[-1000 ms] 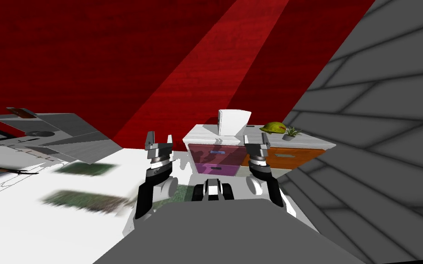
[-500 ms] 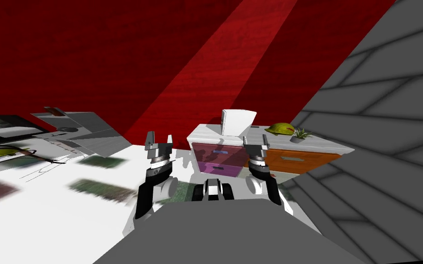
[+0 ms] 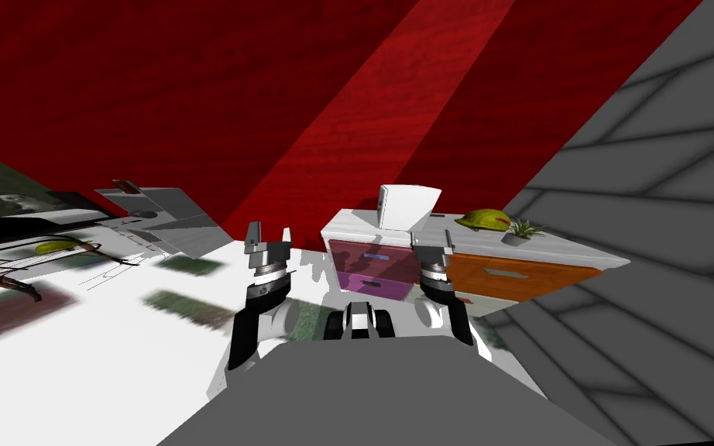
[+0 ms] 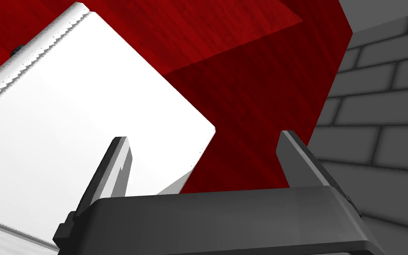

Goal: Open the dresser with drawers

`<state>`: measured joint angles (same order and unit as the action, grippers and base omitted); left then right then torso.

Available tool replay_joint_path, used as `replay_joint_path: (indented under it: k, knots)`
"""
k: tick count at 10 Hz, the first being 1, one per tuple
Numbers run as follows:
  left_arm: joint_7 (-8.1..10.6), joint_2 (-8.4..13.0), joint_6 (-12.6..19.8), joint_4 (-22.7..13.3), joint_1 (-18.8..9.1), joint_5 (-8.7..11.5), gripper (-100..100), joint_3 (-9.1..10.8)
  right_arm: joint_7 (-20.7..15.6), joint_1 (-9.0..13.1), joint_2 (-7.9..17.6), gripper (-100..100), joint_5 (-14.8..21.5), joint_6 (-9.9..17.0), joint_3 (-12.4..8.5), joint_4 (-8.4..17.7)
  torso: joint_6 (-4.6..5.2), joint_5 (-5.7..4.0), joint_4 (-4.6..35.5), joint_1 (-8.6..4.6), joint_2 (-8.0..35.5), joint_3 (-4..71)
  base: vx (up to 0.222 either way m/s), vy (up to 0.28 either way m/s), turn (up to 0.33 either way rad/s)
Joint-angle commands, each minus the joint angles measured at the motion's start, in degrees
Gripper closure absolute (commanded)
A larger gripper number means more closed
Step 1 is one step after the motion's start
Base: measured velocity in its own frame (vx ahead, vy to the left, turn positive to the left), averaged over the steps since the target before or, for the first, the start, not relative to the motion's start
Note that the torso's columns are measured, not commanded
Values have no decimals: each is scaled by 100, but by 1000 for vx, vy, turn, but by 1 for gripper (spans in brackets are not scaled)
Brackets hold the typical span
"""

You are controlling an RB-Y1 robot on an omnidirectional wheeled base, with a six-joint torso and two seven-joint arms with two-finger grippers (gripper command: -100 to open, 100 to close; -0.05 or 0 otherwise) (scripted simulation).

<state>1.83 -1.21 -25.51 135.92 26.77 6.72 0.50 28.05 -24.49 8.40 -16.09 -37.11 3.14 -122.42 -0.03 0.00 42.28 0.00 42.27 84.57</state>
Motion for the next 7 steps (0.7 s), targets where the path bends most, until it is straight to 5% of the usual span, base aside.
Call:
replay_joint_path:
  k: [1,7]
  knots:
    - [0,0,0,0,1,0,0,0,455,16,12,-100,-253,-115,8,209,4,1,0,1,1,0,-13,31,138]
    - [0,0,0,0,0,0,0,0,1387,52,28,-100,-624,-242,0,492,1,1,0,4,1,-1,-12,23,93]
